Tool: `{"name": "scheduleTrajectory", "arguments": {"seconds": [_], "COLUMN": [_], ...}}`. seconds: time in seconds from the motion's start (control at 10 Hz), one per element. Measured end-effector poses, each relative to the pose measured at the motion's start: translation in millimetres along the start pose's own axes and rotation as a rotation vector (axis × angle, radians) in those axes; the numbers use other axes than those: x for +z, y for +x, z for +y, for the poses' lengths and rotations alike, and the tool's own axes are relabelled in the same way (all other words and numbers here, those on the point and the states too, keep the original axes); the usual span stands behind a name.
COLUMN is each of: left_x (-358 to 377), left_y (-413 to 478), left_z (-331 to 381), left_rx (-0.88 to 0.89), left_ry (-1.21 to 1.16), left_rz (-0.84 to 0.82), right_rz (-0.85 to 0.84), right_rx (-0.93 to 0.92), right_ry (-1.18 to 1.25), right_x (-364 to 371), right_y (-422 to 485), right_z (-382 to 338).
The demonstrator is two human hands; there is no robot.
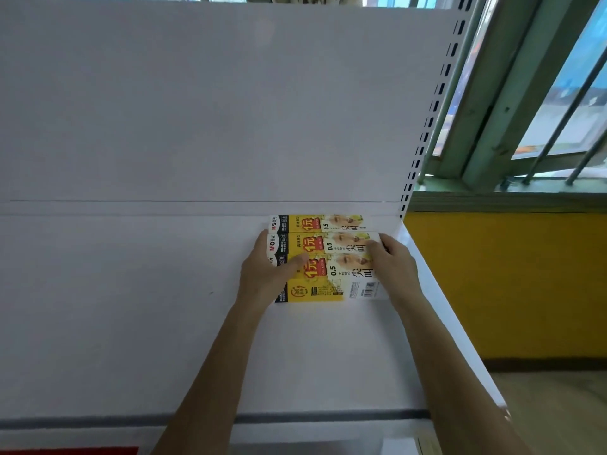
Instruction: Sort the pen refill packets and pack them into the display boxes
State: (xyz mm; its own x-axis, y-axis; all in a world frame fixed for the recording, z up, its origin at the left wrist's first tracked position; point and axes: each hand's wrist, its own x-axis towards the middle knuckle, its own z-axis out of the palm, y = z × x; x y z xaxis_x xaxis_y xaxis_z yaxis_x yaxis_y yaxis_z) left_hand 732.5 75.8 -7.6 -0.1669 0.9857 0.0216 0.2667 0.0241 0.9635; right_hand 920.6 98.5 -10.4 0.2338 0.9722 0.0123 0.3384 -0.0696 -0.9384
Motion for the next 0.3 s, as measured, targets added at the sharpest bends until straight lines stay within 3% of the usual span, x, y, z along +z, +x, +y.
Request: {"name": "scheduleTrajectory", "arguments": {"seconds": [0.1,0.2,0.3], "left_x": [5,5,6], "left_y": [-3,-10,-35], "left_z": [4,9,11], "left_rx": [-0.002,0.098,0.238], "left_ry": [0.036,0.235,0.395], "left_rz": [0.076,0.179,0.397], "right_rz": [0.038,0.066,0.176], "right_rx": [0.023,-0.01,-0.139], "right_ry": [0.006,0.0,-0.013], "right_x": [2,0,-12], "right_y": [-1,-4,-23], "right_z": [-7,-10,-8]}}
